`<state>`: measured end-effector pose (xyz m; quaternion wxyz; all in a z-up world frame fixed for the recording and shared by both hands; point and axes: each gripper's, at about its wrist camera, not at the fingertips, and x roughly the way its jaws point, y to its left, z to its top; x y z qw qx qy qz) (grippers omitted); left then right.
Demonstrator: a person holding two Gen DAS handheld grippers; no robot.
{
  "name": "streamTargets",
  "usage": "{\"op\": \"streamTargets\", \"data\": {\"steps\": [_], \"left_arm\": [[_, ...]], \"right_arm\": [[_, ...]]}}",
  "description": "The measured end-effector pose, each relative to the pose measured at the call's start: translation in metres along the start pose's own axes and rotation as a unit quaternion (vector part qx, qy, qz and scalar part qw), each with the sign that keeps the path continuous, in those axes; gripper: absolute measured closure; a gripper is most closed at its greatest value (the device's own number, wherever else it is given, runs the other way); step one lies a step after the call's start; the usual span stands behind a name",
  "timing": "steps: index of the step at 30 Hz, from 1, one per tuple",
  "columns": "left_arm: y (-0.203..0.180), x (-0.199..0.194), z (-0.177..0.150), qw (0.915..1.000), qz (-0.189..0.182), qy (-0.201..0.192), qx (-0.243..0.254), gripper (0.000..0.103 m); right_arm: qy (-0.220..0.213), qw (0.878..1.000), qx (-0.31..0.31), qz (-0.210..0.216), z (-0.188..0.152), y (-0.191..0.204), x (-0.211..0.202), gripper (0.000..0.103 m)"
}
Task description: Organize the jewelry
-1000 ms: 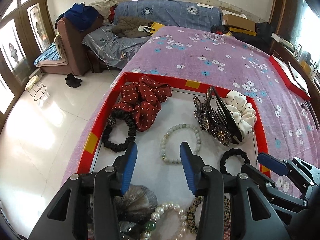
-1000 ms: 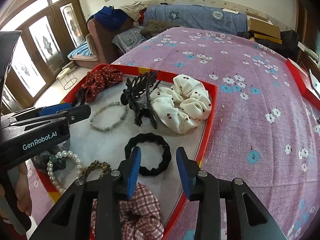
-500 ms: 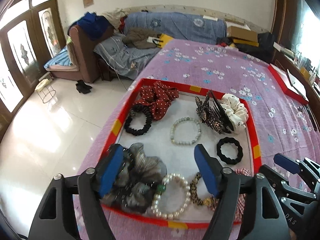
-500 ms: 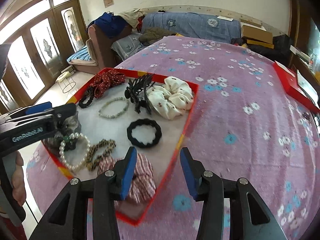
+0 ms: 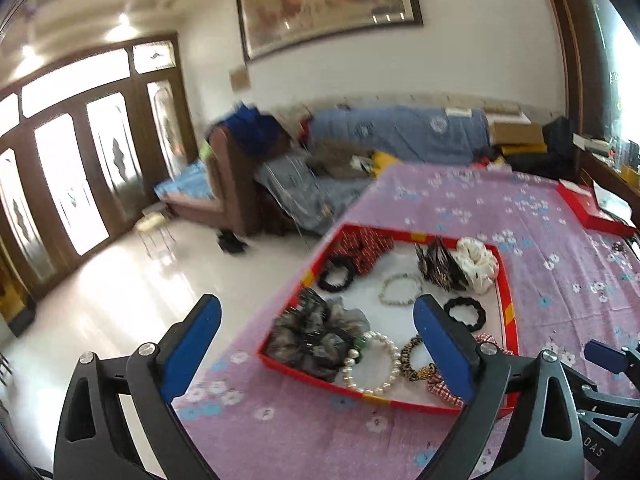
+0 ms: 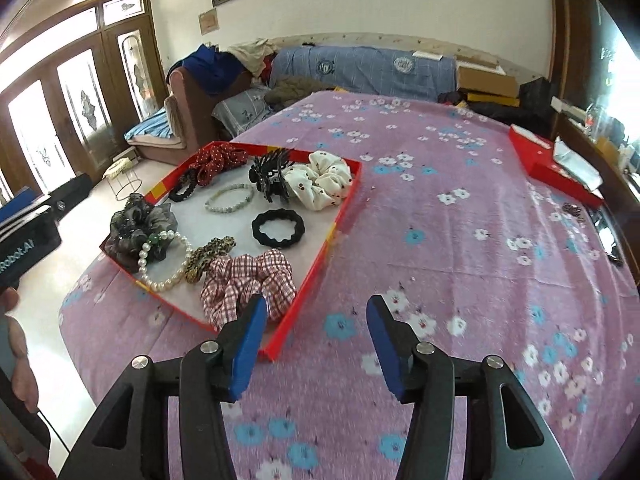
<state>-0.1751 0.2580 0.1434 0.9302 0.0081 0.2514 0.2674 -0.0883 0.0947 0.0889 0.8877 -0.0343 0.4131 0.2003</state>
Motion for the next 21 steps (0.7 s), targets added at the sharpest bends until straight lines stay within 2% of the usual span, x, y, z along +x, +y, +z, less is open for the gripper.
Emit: {"op": "streamTargets", "data": {"steps": [8, 13, 16, 18, 21], "left_arm": [[0.019, -0.070, -0.014, 0.9946, 0.022, -0.095, -0.037, 0.000], [0.030, -0.095, -0.032, 0.9919, 0.019, -0.118, -0.045, 0.000], [0.036, -0.098, -0.043, 0.9922, 0.006, -0.108, -0.062, 0.000], [0.035, -0.092, -0.048, 0.9944, -0.011, -0.082, -0.065, 0.000], [0.031, -0.078, -0.053, 0.9976, -0.015, -0.039, -0.055, 0.000]], "right_arm": [[-0.049, 0.998, -0.007, -0.028, -0.023, 0.011, -0.037, 0.040], [-0.055, 0.998, -0.014, -0.027, -0.037, 0.024, -0.045, 0.034], [-0.054, 0.998, -0.018, -0.031, -0.046, 0.031, -0.044, 0.033], [-0.051, 0.998, -0.022, -0.036, -0.050, 0.035, -0.043, 0.033], [-0.046, 0.998, -0.022, -0.041, -0.054, 0.037, -0.041, 0.032]]}}
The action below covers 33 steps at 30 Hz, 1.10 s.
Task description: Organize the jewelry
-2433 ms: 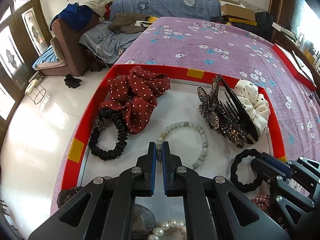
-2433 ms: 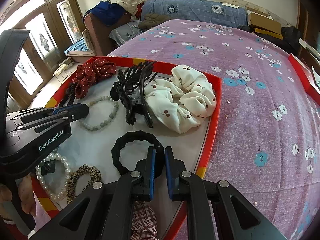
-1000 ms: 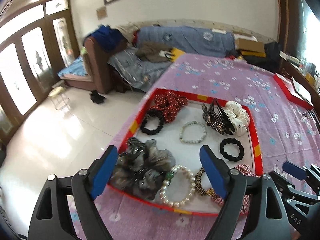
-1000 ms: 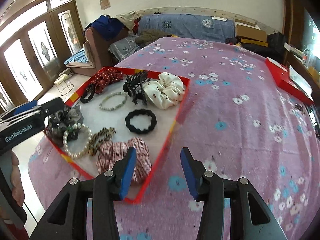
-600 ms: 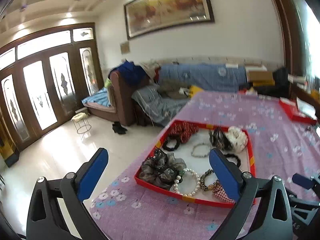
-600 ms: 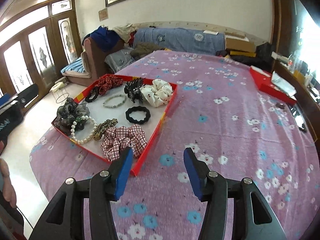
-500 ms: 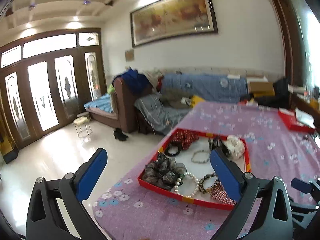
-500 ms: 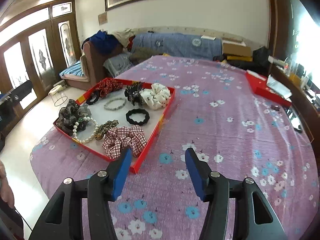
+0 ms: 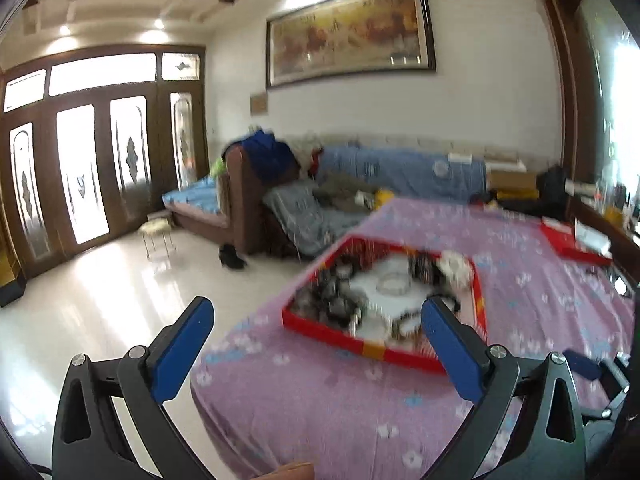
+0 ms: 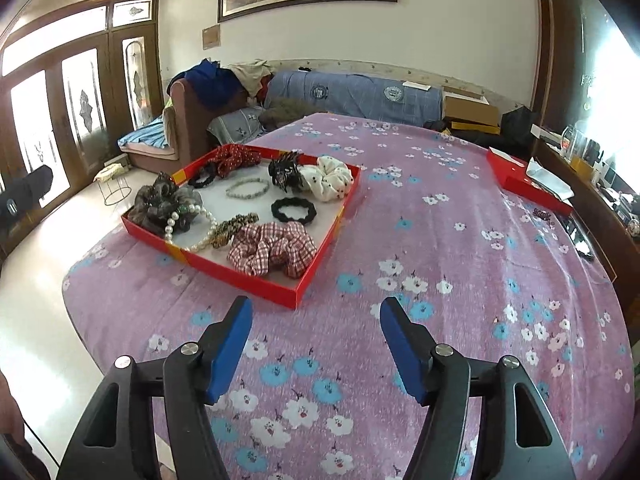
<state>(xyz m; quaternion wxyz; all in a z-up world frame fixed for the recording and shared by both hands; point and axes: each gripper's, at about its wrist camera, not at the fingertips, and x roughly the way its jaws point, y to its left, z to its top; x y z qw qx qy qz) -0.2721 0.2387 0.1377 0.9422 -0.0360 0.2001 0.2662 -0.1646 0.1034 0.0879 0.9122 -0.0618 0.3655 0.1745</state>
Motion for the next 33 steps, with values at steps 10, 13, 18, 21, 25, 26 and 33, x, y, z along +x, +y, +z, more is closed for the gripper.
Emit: {"op": "streamTargets", "data": {"steps": [10, 13, 18, 21, 25, 26, 33], "left_arm": [[-0.003, 0.030, -0.029, 0.9975, 0.008, 0.068, 0.020, 0.000], [-0.004, 0.036, -0.032, 0.9967, 0.009, 0.078, 0.022, 0.000], [-0.009, 0.048, -0.037, 0.9948, 0.000, 0.098, 0.026, 0.000], [-0.015, 0.055, -0.041, 0.9935, -0.004, 0.109, 0.031, 0.000], [-0.021, 0.063, -0.045, 0.9915, -0.012, 0.124, 0.039, 0.000], [-0.022, 0.064, -0.045, 0.9911, -0.015, 0.126, 0.040, 0.000], [-0.026, 0.068, -0.047, 0.9894, -0.017, 0.136, 0.048, 0.000]], "right_arm": [[-0.001, 0.998, 0.009, -0.058, -0.002, 0.001, 0.006, 0.025], [0.003, 0.998, 0.012, -0.057, -0.003, 0.001, 0.009, 0.025], [0.011, 0.998, 0.015, -0.056, -0.004, -0.001, 0.014, 0.024], [0.012, 0.998, 0.019, -0.060, -0.005, -0.002, 0.016, 0.024], [0.018, 0.998, 0.022, -0.062, -0.005, -0.005, 0.022, 0.024], [0.020, 0.998, 0.024, -0.062, -0.005, -0.006, 0.023, 0.024], [0.025, 0.997, 0.029, -0.061, -0.006, -0.010, 0.029, 0.023]]}}
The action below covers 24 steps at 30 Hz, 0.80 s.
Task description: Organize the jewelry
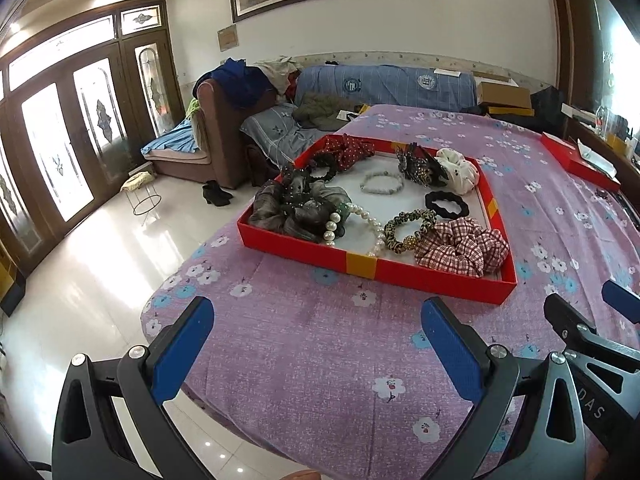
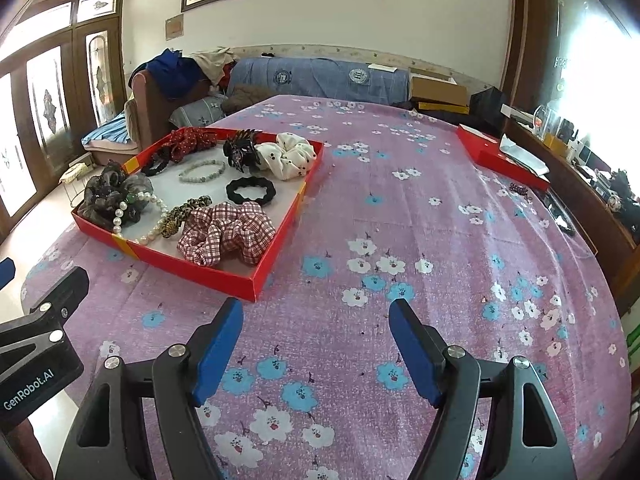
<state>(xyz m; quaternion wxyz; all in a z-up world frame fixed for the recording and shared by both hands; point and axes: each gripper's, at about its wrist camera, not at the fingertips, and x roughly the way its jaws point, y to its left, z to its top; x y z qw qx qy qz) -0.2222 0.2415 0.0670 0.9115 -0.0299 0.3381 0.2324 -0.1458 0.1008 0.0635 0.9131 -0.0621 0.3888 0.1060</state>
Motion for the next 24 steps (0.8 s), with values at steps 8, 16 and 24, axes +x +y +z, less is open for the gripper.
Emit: {"op": "streamTargets", "data": {"steps": [8, 16, 24], "left_arm": [[0.003, 0.007, 0.000, 0.9999, -0.001, 0.012, -0.005, 0.000], [0.000, 0.013, -0.002, 0.9998, -0.001, 0.019, 0.000, 0.000], [0.002, 0.020, -0.003, 0.9996, -0.003, 0.029, -0.004, 0.000]], "right_arm": [[0.003, 1.000, 0.002, -0.001, 0.001, -0.002, 0.003, 0.023], [0.006, 1.000, 0.003, 0.000, 0.002, -0.003, 0.005, 0.023], [0.010, 1.000, 0.005, -0.001, 0.003, -0.003, 0.009, 0.023]]}}
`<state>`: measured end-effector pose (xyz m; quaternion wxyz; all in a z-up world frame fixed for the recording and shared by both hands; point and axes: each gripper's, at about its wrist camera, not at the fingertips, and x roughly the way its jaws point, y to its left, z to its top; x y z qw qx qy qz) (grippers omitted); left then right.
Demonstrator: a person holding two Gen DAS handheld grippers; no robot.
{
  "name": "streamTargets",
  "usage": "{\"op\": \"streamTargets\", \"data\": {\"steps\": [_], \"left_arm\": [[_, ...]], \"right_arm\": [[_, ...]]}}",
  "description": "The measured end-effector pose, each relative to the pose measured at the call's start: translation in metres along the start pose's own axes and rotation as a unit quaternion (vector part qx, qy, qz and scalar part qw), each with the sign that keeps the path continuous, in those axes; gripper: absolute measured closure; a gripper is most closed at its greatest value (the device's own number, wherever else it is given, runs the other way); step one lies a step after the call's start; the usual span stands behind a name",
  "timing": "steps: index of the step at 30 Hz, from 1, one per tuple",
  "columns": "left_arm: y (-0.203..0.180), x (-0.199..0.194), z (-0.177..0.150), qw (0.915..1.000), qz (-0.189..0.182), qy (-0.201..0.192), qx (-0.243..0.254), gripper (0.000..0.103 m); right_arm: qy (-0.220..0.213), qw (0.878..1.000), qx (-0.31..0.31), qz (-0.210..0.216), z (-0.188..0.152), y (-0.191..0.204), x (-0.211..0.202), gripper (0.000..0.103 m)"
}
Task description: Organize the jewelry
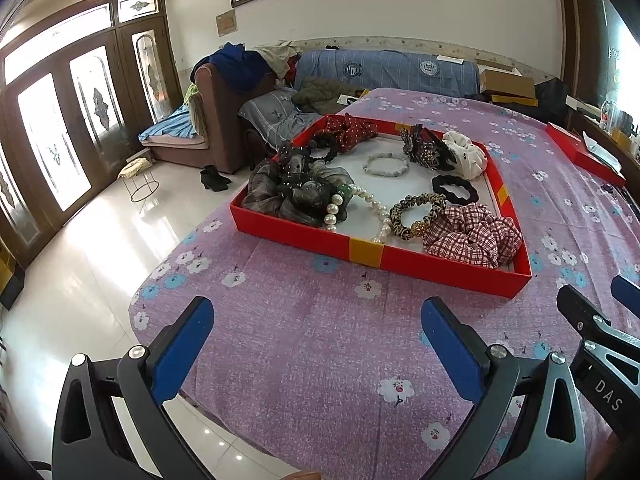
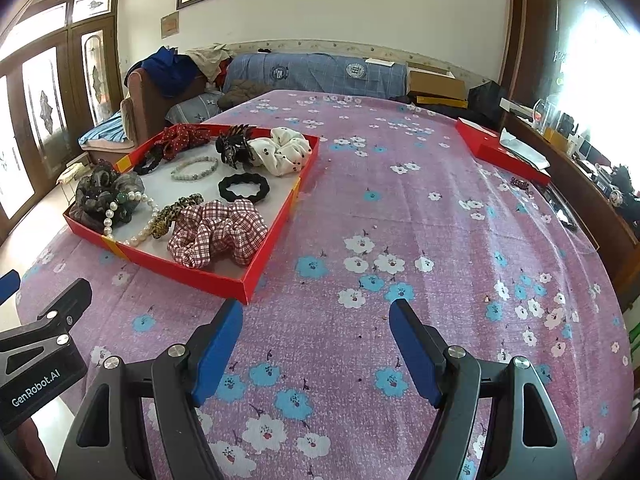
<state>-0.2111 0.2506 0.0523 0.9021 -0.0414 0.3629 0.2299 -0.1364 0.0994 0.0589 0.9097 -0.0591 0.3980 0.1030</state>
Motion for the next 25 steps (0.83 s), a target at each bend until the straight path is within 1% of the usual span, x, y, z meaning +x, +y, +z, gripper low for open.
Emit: {"op": "streamTargets", "data": {"steps": [18, 25], "left_arm": [[0.005, 0.013, -0.001, 0.9997, -0.005, 0.022, -0.007, 0.000], [0.006, 0.015, 0.000, 0.9996, 0.005, 0.025, -0.010, 0.000]], "right_arm": [[-0.001, 1.000, -0.012, -0.001, 0.001, 0.009, 0.005, 0.023], [0.007, 1.000, -0.011, 0.005, 0.001, 0.008, 0.012, 0.023]]}}
